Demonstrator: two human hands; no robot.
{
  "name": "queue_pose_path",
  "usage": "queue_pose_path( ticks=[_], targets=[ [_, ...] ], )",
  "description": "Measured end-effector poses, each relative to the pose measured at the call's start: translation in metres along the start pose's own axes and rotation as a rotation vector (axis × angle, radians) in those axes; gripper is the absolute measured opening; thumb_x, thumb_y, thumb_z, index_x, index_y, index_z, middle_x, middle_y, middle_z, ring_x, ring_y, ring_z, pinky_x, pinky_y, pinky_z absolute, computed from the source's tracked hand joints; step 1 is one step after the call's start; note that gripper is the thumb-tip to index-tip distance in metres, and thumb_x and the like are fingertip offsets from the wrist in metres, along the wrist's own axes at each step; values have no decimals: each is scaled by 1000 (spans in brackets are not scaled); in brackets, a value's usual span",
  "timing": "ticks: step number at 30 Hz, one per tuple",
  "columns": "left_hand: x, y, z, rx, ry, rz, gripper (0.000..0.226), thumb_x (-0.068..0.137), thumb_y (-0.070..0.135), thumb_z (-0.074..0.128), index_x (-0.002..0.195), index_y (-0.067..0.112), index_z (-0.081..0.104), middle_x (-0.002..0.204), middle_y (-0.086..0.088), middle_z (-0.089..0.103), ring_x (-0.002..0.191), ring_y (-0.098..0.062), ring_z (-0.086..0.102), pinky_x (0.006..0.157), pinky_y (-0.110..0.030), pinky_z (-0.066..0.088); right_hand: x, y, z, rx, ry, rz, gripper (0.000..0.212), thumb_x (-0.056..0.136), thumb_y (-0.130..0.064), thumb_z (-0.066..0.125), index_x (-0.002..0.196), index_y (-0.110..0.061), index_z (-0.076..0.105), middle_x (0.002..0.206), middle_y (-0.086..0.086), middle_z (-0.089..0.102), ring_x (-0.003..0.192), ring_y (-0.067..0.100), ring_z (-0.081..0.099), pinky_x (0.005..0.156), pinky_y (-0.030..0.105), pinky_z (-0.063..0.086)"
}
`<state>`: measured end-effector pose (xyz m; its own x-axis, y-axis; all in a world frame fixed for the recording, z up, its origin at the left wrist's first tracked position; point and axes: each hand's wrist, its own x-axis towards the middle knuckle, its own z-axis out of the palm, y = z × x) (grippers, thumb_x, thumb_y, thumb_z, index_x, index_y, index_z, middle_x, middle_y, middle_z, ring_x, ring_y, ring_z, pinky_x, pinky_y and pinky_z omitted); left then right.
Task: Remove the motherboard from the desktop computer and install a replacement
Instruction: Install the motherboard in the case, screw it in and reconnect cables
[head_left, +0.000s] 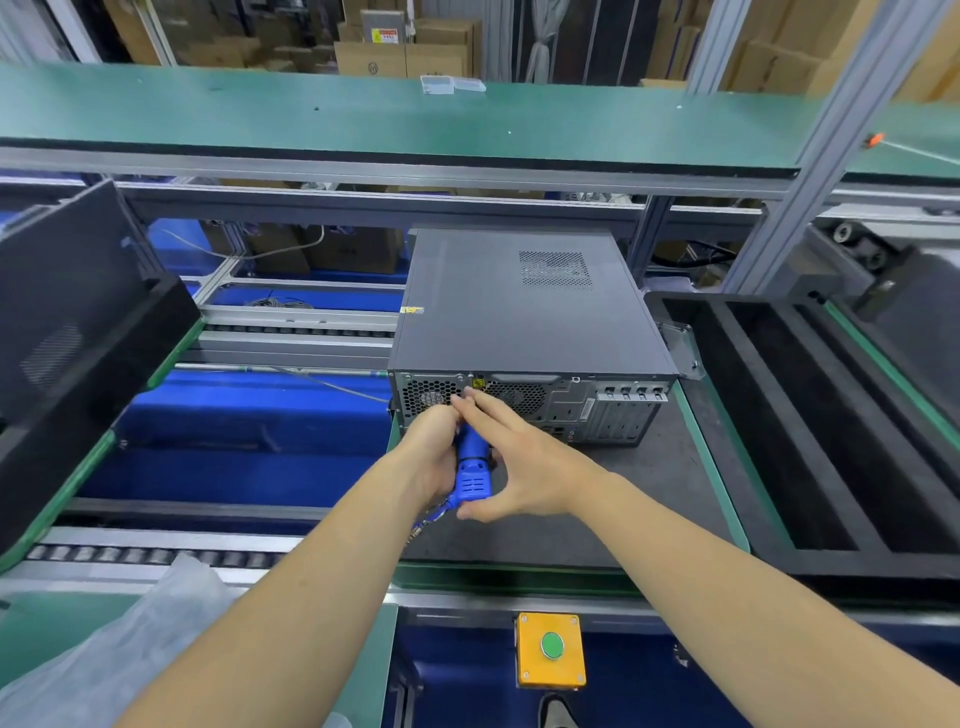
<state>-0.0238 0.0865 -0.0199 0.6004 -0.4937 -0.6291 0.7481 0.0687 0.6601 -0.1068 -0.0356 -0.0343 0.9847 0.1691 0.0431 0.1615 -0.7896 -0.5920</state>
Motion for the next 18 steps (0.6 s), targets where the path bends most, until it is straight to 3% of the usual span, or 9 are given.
queue_pose_path(
  ticks=[2,4,6,7,10,12,16,18],
  targets=[
    [-2,2,-1,-42,-36,-43,22,100,17,46,89,10,64,73,-9,67,68,-26,64,74,-41,53,-3,1,4,-104,66,-35,114,67,-69,74,155,-41,8,162,-19,-9,144,13,31,106,33,42],
    [-2,5,-4,-28,-87,-68,20,100,23,50,96,9,63,80,-9,68,70,-26,65,72,-38,53,-5,-1,8,-320,234,-129,98,69,-71,69,150,-28,33,158,2,17,127,26,46,98,38,46],
    [1,8,-9,24,-116,-92,23,100,27,51,97,8,64,80,-8,66,69,-26,65,70,-37,52,-5,-3,11,-569,406,-338,70,74,-67,65,122,-16,61,130,12,47,101,31,55,82,41,45],
    [3,9,-11,43,-120,-108,26,100,29,51,92,8,64,76,-8,65,66,-26,65,68,-36,50,-4,-3,13,-676,428,-448,57,77,-63,64,106,-14,65,116,11,55,92,30,56,77,39,43],
    [8,12,-16,99,-121,-150,31,98,32,53,77,12,63,66,-2,60,57,-20,60,57,-29,46,2,-6,13,-797,323,-604,30,79,-41,66,91,-14,62,102,9,62,94,30,58,84,41,44],
    [11,14,-20,107,-126,-155,25,95,32,57,78,13,61,72,0,55,63,-19,55,60,-31,41,10,-11,10,-754,241,-624,25,76,-29,70,89,-11,61,98,10,61,96,31,58,95,43,44],
    [21,18,-15,123,-115,-72,25,93,34,60,96,10,64,104,-13,71,85,-27,63,76,-34,50,19,-16,3,-761,174,-664,25,74,-25,77,83,-8,62,86,11,61,86,31,60,99,47,46],
    [27,18,-7,108,-49,-5,32,98,36,59,110,7,63,109,-16,73,90,-29,68,81,-38,54,17,-15,1,-787,152,-657,26,76,-28,76,85,-9,63,87,9,62,88,31,60,102,44,42]
  ],
)
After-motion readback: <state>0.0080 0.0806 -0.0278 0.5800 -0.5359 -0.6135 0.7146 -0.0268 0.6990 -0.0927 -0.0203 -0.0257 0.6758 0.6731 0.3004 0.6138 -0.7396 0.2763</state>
